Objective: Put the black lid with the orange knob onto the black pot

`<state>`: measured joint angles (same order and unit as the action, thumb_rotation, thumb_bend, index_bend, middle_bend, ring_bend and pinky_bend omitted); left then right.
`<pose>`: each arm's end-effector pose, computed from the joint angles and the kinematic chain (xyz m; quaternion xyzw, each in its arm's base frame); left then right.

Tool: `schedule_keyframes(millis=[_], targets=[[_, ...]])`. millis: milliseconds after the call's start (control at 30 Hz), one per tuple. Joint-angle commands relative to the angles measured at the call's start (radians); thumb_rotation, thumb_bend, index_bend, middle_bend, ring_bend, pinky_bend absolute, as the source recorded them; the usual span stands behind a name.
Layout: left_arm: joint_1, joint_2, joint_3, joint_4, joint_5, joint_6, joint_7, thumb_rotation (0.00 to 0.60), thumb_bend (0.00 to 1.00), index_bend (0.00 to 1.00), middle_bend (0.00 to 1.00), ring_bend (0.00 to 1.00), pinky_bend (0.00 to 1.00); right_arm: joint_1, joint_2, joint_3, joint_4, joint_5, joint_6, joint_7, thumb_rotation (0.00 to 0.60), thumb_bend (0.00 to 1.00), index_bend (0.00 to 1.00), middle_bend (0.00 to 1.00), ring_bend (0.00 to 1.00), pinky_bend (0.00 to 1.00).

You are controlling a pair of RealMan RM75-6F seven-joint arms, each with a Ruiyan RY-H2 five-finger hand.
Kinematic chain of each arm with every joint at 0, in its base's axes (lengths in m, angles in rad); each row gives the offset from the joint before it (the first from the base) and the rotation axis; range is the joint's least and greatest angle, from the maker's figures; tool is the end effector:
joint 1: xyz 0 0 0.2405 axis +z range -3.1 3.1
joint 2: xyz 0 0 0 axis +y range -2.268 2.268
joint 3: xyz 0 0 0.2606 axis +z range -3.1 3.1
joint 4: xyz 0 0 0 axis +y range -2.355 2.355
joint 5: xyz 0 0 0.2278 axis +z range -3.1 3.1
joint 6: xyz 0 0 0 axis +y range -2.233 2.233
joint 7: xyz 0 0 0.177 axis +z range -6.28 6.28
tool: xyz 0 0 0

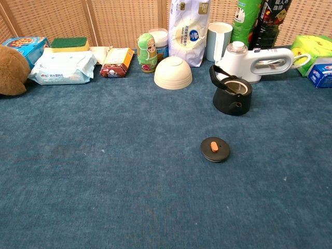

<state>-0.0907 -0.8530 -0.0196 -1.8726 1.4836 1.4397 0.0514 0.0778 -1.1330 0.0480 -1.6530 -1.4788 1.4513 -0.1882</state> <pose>-0.2919 0.2069 0.1912 -0.6169 -0.3930 -0.3495 0.5855 -0.3186 -0.2122 0.1311 0.6209 -0.3646 0.3337 0.6085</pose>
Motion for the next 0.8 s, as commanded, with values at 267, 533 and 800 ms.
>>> schedule_keyframes(millis=[267, 533, 800], targets=[[0.012, -0.004, 0.006, 0.008, 0.020, 0.021, -0.007, 0.600, 0.16, 0.00, 0.00, 0.00, 0.11, 0.003, -0.017, 0.000, 0.026, -0.030, 0.018, 0.011, 0.600, 0.02, 0.00, 0.06, 0.01, 0.00], [0.017, -0.006, 0.005, 0.010, 0.013, 0.027, 0.000, 0.600, 0.16, 0.00, 0.00, 0.00, 0.11, 0.047, -0.030, -0.010, 0.005, -0.044, -0.058, -0.036, 0.600, 0.02, 0.00, 0.08, 0.05, 0.00], [0.012, -0.015, -0.001, 0.005, -0.014, 0.014, 0.021, 0.600, 0.16, 0.00, 0.00, 0.00, 0.11, 0.155, -0.088, 0.028, -0.010, -0.009, -0.197, -0.125, 0.600, 0.02, 0.10, 0.20, 0.19, 0.00]])
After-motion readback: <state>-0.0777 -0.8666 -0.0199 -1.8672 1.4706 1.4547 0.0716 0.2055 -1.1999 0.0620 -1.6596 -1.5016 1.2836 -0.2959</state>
